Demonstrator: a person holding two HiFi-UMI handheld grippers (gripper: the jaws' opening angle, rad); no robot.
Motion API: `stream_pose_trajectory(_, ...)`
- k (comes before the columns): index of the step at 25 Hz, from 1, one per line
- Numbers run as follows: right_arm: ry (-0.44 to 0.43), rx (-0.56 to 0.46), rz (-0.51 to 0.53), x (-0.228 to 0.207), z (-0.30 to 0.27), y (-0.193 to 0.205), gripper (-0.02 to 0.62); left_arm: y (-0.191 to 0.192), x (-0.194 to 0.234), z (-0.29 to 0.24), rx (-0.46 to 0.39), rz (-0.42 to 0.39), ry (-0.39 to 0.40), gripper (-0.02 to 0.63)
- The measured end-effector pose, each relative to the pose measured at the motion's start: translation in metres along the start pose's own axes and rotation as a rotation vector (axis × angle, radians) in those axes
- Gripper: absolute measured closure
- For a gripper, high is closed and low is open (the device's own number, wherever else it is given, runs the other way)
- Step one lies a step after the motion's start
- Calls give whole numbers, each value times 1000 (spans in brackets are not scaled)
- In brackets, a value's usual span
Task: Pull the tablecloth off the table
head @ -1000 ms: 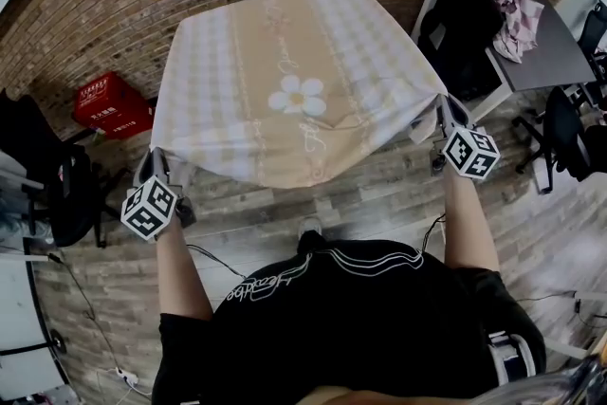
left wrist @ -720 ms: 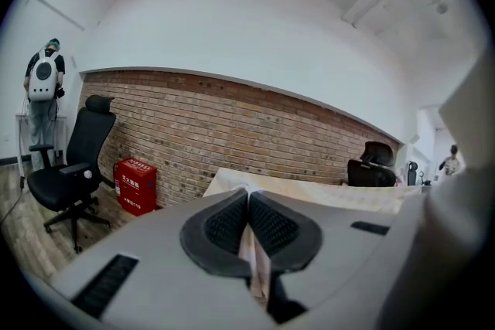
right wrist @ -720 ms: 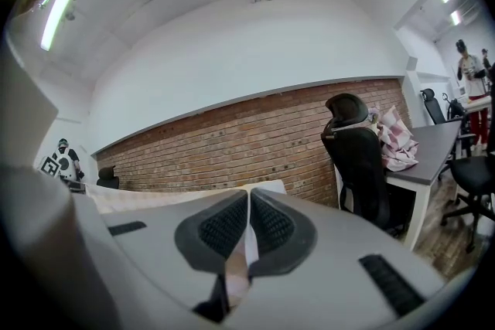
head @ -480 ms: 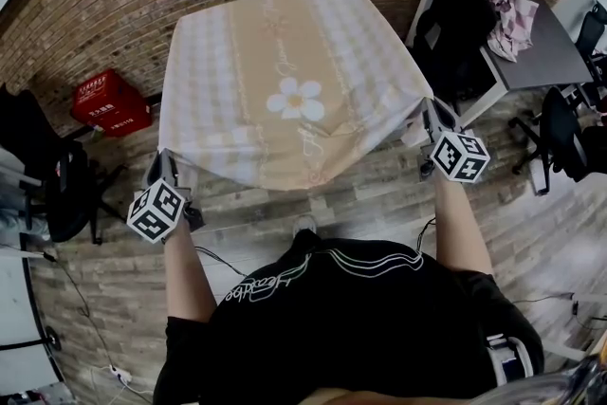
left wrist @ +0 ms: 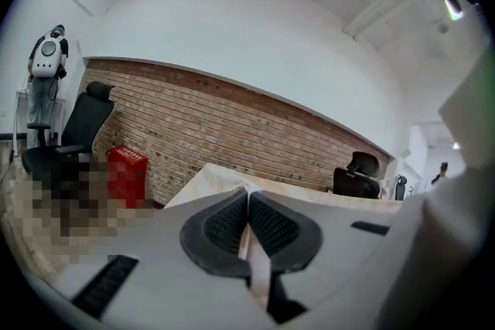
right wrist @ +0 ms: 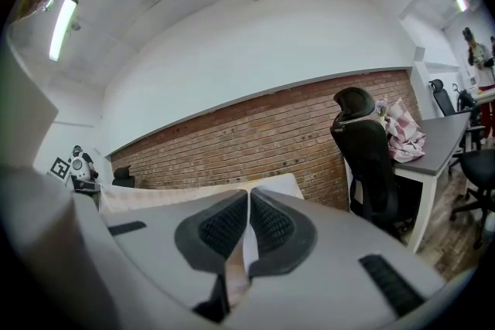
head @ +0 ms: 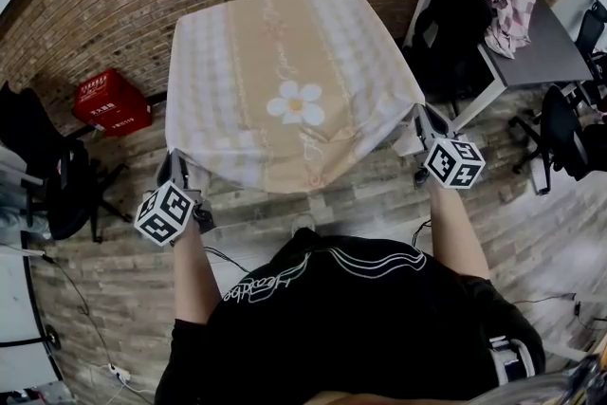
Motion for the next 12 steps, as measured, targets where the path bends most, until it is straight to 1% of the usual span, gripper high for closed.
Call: stream_pose_trajectory(12,-33,32,75,11,21,17,598,25,-33,24,30,-44,35,600)
Point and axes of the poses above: the fingertips, and each gripper's own axes: z backward along the fingers, x to its left, y out of its underside, the point moved 1 cm from there along z, backward along the fingers
